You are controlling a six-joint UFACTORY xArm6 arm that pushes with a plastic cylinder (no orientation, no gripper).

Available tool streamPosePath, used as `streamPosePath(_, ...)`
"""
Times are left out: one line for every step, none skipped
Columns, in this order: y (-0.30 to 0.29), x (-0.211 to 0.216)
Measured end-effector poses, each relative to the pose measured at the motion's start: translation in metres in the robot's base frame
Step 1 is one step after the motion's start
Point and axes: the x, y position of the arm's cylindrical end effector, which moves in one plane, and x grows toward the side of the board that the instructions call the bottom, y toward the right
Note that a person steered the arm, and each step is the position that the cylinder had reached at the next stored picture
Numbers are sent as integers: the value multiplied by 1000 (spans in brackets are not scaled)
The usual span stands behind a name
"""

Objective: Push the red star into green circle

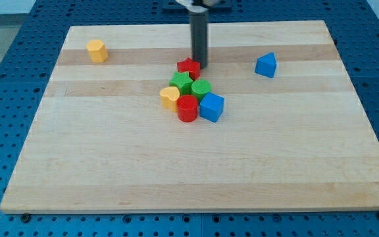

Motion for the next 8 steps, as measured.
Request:
streamPosePath(24,-20)
streamPosePath(23,-57)
streamPosePath(-12,-76)
streamPosePath(-69,-65)
streamPosePath(-107,-42)
streamPosePath(-106,-26)
streamPosePath(-80,-9)
streamPosePath(-51,-4)
